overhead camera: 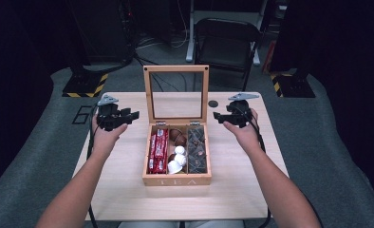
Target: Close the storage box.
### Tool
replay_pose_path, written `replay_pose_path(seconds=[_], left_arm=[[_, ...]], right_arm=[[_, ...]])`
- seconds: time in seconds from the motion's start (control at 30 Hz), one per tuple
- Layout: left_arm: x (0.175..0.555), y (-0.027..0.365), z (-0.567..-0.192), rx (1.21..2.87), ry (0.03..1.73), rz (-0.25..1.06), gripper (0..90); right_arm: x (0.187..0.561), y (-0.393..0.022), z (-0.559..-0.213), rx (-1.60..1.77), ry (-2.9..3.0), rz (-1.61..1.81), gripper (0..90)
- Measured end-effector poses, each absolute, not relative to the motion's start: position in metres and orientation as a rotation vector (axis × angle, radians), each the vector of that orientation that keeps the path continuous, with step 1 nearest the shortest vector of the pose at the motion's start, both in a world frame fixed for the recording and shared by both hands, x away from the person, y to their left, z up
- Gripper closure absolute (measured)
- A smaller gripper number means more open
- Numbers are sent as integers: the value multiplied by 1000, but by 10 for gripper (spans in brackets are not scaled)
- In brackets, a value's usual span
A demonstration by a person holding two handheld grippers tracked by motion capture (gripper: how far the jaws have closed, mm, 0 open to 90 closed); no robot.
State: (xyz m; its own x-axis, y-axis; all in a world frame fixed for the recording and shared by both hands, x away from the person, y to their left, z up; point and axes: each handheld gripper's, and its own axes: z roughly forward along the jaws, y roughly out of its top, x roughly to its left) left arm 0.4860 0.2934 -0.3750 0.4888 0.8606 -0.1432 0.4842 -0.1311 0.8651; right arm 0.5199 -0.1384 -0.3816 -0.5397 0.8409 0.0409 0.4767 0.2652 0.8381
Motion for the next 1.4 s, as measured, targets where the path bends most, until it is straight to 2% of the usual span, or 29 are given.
replay_pose_path(seconds=[1.4], left_arm=[[488,290,-378,1799,1130,470,527]], right_arm=[[564,-95,-399,1196,2182,1181,326]])
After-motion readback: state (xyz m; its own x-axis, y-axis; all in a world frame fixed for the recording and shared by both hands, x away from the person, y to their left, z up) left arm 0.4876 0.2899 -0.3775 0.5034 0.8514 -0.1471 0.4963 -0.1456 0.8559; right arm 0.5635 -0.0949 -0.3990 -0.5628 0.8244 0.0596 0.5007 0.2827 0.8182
